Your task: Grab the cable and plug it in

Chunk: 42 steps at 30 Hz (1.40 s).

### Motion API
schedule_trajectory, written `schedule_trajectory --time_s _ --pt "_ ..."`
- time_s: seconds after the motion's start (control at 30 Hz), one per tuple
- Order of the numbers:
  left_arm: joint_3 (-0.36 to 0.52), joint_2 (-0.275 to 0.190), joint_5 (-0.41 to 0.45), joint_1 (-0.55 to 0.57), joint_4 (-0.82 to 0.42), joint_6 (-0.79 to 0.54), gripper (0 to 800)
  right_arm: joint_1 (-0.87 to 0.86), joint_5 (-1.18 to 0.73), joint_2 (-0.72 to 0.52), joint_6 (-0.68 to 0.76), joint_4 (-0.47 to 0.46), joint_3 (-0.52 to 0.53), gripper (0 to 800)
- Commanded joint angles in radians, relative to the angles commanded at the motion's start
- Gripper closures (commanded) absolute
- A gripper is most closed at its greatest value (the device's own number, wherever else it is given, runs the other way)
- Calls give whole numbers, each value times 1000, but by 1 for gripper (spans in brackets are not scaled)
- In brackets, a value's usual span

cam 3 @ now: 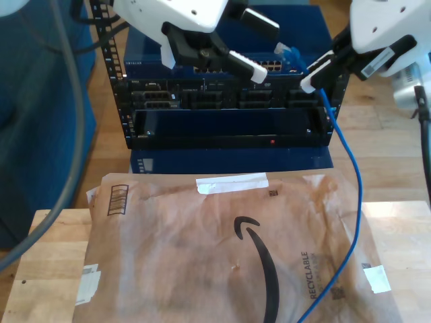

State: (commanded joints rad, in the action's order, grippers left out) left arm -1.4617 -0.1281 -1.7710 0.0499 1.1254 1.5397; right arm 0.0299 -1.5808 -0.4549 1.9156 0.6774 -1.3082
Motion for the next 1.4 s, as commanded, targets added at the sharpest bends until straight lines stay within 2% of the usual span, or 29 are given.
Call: schedule_trajectory --time_s 0.13,0.33,0.4,0.57,0.63,0.67,0.73,0.8,0.83,1.13,1.23,1.33,1.37,1.4 --pt "2 0 -2 0 2 0 14 9 3 18 2 2 -5 798" --pt "6 0 -3 -2 0 0 93 9 6 34 2 2 -8 798" --pt "8 0 -3 -2 0 -2 171 9 8 35 2 3 -11 797" --pt "9 0 -3 -2 0 -5 232 11 8 46 2 6 -15 798" --pt "9 -2 -3 -2 0 -6 314 11 9 46 2 8 -17 797" --pt "9 -2 -2 -2 0 -8 322 11 9 48 2 9 -18 797" --pt "9 -3 -2 -3 0 -9 434 12 8 60 2 11 -35 798" --pt "9 -5 -3 -3 0 -9 446 14 8 61 2 11 -38 798" --pt "9 -5 -2 -3 0 -9 490 14 8 61 2 11 -38 797" --pt "14 -5 -3 -3 2 -9 500 17 8 63 2 11 -38 798" --pt "15 -5 -2 -3 2 -9 545 18 8 63 2 11 -37 797" --pt "18 -5 0 -3 2 -9 662 18 8 63 2 11 -37 797" --pt "25 -5 3 -3 2 -9 755 18 8 63 2 11 -37 797" --pt "32 -5 5 -3 3 -9 764 18 6 63 2 11 -37 798"
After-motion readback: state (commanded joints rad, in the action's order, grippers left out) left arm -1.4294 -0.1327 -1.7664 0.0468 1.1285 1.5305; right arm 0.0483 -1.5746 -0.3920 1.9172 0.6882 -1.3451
